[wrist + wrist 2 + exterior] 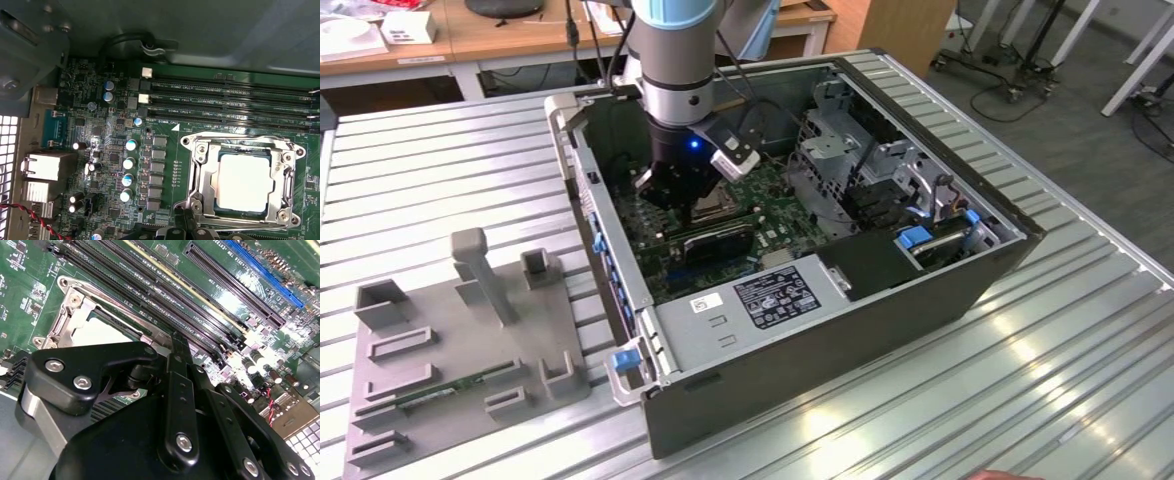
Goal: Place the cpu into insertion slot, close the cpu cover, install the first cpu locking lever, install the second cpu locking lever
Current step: 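Install the second cpu locking lever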
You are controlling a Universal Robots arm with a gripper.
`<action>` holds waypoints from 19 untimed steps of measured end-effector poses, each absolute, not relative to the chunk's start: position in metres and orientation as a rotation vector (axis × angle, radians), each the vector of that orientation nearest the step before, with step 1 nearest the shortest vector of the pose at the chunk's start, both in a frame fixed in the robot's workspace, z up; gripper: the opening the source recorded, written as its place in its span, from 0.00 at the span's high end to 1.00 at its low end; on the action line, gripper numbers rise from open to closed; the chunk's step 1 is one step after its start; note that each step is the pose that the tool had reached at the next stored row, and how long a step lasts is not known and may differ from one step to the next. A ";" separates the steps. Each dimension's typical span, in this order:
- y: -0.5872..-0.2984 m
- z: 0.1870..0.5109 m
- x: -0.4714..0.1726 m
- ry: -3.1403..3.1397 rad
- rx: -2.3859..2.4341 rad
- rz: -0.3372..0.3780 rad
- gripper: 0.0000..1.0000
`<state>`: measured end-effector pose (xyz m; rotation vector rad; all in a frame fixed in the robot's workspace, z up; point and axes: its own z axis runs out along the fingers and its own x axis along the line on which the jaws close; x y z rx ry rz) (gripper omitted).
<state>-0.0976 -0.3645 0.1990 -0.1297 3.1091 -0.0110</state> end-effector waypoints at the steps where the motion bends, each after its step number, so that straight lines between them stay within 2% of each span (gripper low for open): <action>1: -0.364 0.199 -0.098 3.109 -0.130 -0.010 0.89; 10: -0.364 0.199 -0.098 3.107 -0.129 0.040 0.89; 19: -0.364 0.200 -0.098 3.108 -0.129 0.044 0.89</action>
